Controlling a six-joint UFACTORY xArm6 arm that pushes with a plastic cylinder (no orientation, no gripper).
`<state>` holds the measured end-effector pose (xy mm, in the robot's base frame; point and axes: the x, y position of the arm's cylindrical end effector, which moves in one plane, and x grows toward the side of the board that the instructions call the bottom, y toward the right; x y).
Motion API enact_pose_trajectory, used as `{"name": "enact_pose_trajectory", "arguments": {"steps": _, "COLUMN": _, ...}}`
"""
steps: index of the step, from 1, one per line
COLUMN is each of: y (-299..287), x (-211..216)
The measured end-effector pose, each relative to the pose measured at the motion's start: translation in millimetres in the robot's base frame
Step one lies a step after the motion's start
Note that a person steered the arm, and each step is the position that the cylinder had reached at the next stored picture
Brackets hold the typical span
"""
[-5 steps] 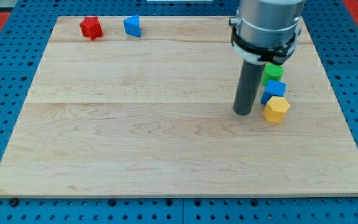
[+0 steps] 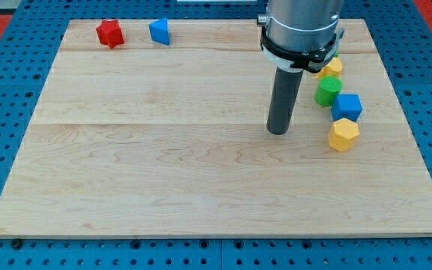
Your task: Slide the blue triangle to the left of the board
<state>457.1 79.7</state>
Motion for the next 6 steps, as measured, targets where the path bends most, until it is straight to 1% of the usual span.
{"name": "enact_pose_trajectory", "arguments": {"steps": 1, "y": -32.6, "x": -34.3}}
{"name": "enact_pose_trajectory", "arguments": {"steps": 2, "y": -49.9, "x": -90.7}}
{"name": "enact_pose_trajectory", "arguments": {"steps": 3, "y": -87.6, "x": -154.8}}
{"name": "enact_pose_trajectory", "arguments": {"steps": 4, "y": -109.1, "x": -223.2}}
{"name": "enact_pose_trajectory", "arguments": {"steps": 5, "y": -159.8, "x": -259.7}}
{"name": "enact_pose_trajectory", "arguments": {"steps": 6, "y": -242.5, "x": -263.4}}
